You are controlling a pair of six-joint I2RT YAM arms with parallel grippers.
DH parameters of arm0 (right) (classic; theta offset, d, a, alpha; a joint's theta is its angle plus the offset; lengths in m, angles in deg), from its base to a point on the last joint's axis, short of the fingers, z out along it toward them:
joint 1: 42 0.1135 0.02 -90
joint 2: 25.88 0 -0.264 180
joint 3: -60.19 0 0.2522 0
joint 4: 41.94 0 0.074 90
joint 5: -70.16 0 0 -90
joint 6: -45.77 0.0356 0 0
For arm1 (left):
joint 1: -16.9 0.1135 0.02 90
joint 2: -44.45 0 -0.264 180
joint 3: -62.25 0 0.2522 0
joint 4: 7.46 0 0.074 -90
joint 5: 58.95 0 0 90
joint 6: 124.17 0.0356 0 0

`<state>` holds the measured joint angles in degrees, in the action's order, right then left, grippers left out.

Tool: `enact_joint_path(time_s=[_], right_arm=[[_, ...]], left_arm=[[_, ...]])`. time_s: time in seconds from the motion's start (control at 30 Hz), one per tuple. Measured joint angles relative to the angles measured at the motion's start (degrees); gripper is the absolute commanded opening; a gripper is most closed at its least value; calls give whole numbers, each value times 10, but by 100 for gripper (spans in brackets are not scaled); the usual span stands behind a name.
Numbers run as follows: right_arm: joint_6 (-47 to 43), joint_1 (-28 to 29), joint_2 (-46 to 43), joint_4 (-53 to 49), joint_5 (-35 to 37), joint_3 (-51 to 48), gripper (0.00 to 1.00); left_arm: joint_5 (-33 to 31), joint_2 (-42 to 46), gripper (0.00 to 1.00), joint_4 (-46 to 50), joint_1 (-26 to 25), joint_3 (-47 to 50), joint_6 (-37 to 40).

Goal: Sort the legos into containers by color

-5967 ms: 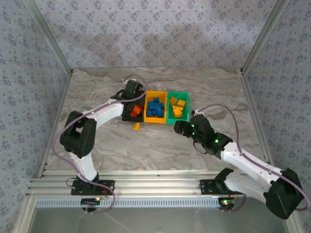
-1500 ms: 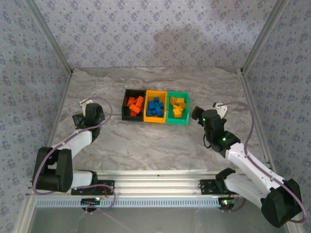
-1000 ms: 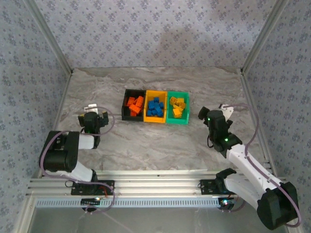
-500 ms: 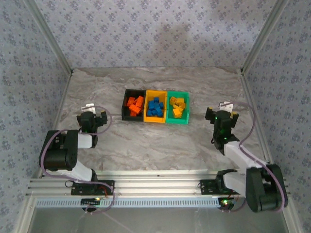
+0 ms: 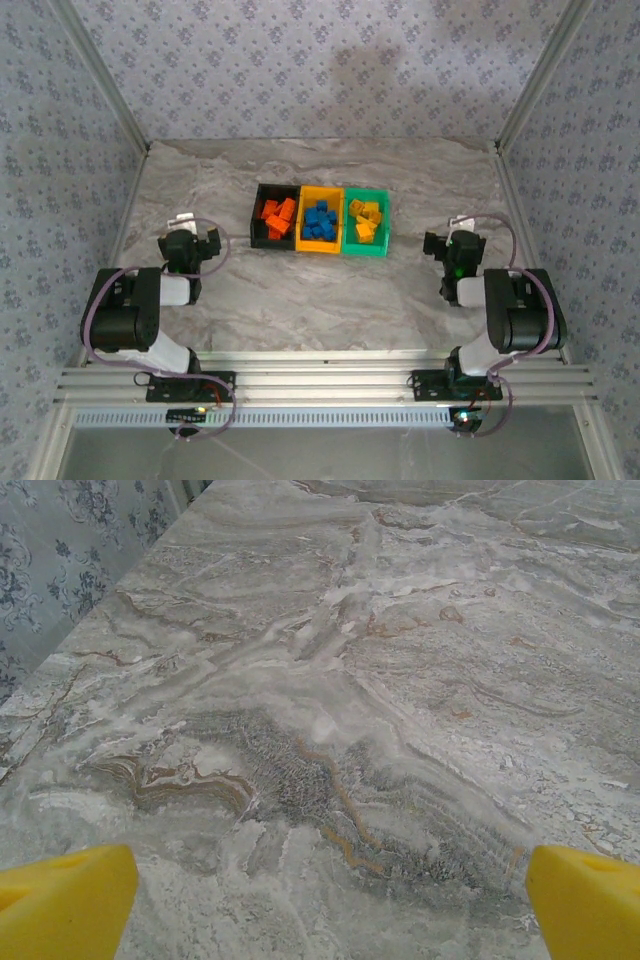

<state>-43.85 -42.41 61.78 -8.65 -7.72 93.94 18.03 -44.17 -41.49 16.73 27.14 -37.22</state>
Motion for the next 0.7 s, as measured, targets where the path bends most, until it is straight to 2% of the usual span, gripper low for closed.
enact_joint_path(time_s=[0.7], right_arm=[[0, 0, 0, 4, -10, 1, 100]], left_arm=[[2, 0, 100, 0, -4, 0, 0]])
